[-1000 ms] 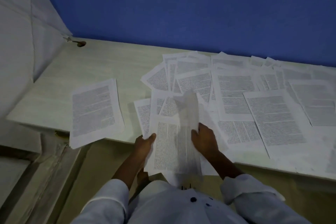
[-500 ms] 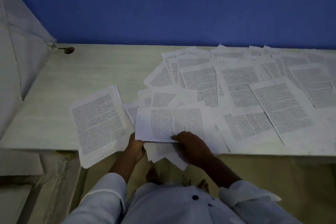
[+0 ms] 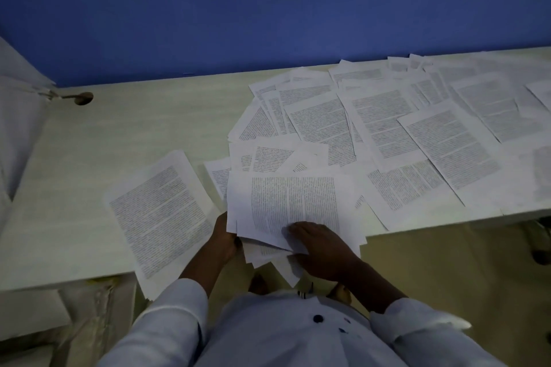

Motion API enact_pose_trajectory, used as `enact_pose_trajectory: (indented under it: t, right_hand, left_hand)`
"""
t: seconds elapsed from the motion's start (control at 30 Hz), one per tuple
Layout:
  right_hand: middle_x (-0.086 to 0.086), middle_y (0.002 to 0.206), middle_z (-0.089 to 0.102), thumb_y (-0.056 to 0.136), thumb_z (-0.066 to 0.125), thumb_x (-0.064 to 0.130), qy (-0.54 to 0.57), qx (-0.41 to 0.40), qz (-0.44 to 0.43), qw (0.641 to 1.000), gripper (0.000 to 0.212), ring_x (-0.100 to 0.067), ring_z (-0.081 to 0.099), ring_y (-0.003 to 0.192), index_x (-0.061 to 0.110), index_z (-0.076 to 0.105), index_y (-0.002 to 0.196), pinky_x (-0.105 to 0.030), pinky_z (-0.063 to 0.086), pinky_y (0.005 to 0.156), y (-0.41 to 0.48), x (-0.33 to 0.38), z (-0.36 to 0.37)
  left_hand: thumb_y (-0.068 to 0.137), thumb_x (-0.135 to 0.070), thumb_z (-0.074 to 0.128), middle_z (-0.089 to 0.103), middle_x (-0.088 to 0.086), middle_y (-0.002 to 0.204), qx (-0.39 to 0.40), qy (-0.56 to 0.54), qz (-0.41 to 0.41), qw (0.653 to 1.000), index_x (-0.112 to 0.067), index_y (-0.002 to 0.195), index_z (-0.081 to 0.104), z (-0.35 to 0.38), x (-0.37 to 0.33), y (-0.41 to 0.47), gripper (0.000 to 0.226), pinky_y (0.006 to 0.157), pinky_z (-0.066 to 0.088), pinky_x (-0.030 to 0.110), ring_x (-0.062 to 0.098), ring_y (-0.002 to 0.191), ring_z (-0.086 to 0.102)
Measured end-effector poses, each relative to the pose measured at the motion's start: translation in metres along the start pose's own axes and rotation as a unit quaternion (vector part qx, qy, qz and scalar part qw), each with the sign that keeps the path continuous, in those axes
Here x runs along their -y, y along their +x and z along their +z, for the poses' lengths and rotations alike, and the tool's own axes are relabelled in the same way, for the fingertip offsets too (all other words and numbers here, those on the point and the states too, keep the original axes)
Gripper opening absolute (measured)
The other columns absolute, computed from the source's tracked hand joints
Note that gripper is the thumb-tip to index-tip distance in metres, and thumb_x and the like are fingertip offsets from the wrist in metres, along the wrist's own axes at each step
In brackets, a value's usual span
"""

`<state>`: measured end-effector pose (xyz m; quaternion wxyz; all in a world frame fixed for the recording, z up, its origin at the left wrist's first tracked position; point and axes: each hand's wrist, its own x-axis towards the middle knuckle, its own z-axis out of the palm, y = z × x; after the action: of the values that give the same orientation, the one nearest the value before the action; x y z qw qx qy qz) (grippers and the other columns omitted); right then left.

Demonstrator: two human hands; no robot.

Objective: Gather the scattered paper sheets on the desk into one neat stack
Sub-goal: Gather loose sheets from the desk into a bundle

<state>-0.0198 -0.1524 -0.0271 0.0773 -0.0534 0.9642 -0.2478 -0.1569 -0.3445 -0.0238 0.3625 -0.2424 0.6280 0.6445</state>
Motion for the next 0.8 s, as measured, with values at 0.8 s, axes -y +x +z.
enact_pose_trajectory:
  t: [0.8]
  right_hand:
    - [-0.009, 0.123, 0.064, 0.082, 0.056, 0.006, 0.089, -0.28, 0.092, 0.951, 0.028, -0.023, 0.052, 0.122, 0.023, 0.075, 0.093, -0.05, 0.036, 0.104, 0.005, -0.019, -0.001]
  left_hand:
    - [0.088, -0.024, 0.067, 0.068, 0.015, 0.111, 0.02, -0.034, -0.003, 0.999, -0.011, 0.102, 0.07, -0.039, -0.012, 0.023, 0.019, 0.093, 0.052, 0.046, 0.032, 0.099, 0.062]
